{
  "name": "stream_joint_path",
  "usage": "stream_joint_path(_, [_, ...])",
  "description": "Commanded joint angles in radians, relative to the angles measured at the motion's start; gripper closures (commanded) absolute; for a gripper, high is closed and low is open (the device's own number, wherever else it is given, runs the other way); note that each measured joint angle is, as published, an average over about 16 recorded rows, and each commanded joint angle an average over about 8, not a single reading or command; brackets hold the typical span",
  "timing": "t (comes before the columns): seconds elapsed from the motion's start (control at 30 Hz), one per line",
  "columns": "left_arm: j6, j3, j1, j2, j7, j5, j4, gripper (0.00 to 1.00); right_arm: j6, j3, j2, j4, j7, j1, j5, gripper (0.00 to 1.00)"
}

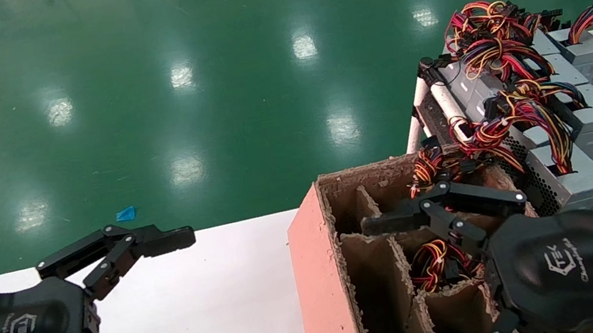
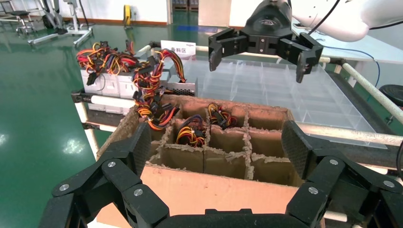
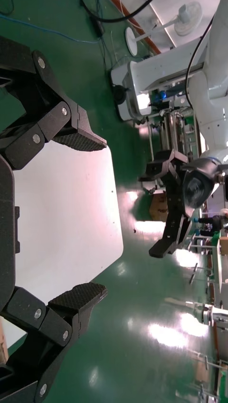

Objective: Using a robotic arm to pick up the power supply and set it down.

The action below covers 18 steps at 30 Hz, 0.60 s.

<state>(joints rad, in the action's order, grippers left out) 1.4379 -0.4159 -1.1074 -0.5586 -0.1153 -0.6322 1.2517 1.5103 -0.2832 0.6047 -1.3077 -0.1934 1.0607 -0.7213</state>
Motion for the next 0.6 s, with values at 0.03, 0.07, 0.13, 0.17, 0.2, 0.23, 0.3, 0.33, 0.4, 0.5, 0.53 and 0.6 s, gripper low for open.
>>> stream_joint_path(0.03, [0.000, 0.000, 0.000, 0.000, 0.000, 0.000, 0.000, 0.00, -0.003, 0.000, 0.001, 0.005, 0.001, 0.003, -0.002, 0.00])
stream_joint_path(0.07, [0.000, 0.000, 0.000, 0.000, 0.000, 0.000, 0.000, 0.00, -0.004, 0.001, 0.002, 0.007, 0.002, 0.004, -0.003, 0.00])
stream_joint_path(0.13, [0.000, 0.000, 0.000, 0.000, 0.000, 0.000, 0.000, 0.00, -0.006, 0.001, 0.003, 0.010, 0.003, 0.006, -0.004, 0.00])
stream_joint_path(0.17, [0.000, 0.000, 0.000, 0.000, 0.000, 0.000, 0.000, 0.00, -0.007, 0.001, 0.003, 0.011, 0.003, 0.006, -0.004, 0.00])
stream_joint_path(0.2, [0.000, 0.000, 0.000, 0.000, 0.000, 0.000, 0.000, 0.00, -0.008, 0.002, 0.003, 0.012, 0.003, 0.007, -0.005, 0.00])
stream_joint_path(0.23, [0.000, 0.000, 0.000, 0.000, 0.000, 0.000, 0.000, 0.00, -0.008, 0.002, 0.004, 0.013, 0.004, 0.008, -0.005, 0.00])
stream_joint_path(0.3, [0.000, 0.000, 0.000, 0.000, 0.000, 0.000, 0.000, 0.00, -0.010, 0.002, 0.004, 0.015, 0.004, 0.009, -0.006, 0.00])
stream_joint_path(0.33, [0.000, 0.000, 0.000, 0.000, 0.000, 0.000, 0.000, 0.00, -0.010, 0.002, 0.004, 0.016, 0.004, 0.009, -0.006, 0.00])
stream_joint_path(0.4, [0.000, 0.000, 0.000, 0.000, 0.000, 0.000, 0.000, 0.00, -0.011, 0.002, 0.005, 0.018, 0.005, 0.010, -0.007, 0.00])
stream_joint_path(0.5, [0.000, 0.000, 0.000, 0.000, 0.000, 0.000, 0.000, 0.00, -0.012, 0.002, 0.005, 0.020, 0.005, 0.011, -0.007, 0.00])
stream_joint_path(0.53, [0.000, 0.000, 0.000, 0.000, 0.000, 0.000, 0.000, 0.00, -0.013, 0.003, 0.005, 0.020, 0.005, 0.011, -0.008, 0.00])
stream_joint_path(0.6, [0.000, 0.000, 0.000, 0.000, 0.000, 0.000, 0.000, 0.00, -0.013, 0.003, 0.006, 0.021, 0.005, 0.012, -0.008, 0.00])
